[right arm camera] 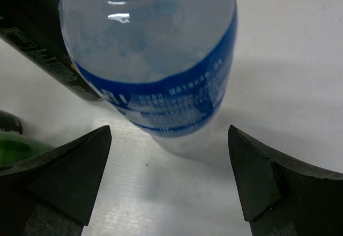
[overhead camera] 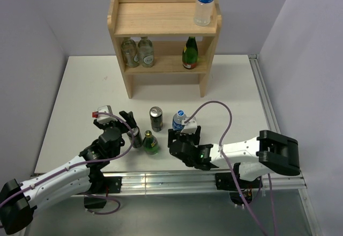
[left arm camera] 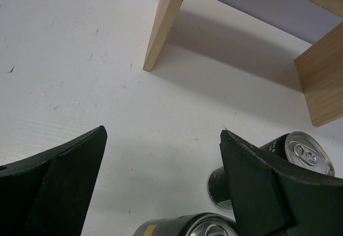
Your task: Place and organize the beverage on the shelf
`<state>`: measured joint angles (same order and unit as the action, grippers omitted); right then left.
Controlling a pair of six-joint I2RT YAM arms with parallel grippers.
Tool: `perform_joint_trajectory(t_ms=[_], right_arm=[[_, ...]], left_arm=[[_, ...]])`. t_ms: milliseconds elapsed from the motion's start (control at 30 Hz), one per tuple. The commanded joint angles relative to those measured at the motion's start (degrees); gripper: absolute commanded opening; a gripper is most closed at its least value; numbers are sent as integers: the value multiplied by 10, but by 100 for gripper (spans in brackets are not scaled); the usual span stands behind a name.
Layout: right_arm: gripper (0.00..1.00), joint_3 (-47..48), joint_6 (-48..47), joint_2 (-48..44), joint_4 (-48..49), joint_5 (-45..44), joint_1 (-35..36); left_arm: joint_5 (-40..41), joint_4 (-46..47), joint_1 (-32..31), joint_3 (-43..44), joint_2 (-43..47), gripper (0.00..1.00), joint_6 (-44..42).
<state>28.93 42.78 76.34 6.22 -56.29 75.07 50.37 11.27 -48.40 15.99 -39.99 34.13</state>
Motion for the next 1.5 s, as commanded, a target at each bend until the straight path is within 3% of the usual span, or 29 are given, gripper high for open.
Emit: perform_joint_trajectory(t_ms=[0, 467, 700, 733, 800, 867, 900, 1067, 1167, 1267, 1467], right_arm=[[96, 3, -53, 28, 115, 2, -20], [94, -7, -127, 209, 366, -28, -81], [84, 7, -148, 262, 433, -22, -137], [80, 12, -149, 274, 434, -21, -142], [61, 12, -160, 283, 455, -13, -148], [9, 14, -172, 290, 464, -7, -155], [0, 18, -172, 284, 455, -9, -156], [0, 24, -162, 187, 370, -42, -144], [0, 69, -165, 88, 239, -80, -120], [0, 149, -191, -1, 91, -83, -102], [0, 362, -317, -74, 0, -43, -100]], left_arm=[[-3, 9, 2, 7, -4, 94, 1], [-7, 10, 2, 14, -20, 94, 1], [-8, 10, 2, 19, -36, 94, -1], [-8, 11, 2, 21, -38, 94, -1], [-8, 11, 2, 21, -40, 94, -1], [-7, 11, 2, 21, -40, 94, -2], [-7, 11, 2, 21, -40, 94, -2], [-4, 11, 2, 20, -37, 94, -1], [-4, 12, 2, 17, -28, 94, 0], [-4, 15, 2, 13, -22, 94, -2], [-3, 14, 2, 13, -24, 94, -4]])
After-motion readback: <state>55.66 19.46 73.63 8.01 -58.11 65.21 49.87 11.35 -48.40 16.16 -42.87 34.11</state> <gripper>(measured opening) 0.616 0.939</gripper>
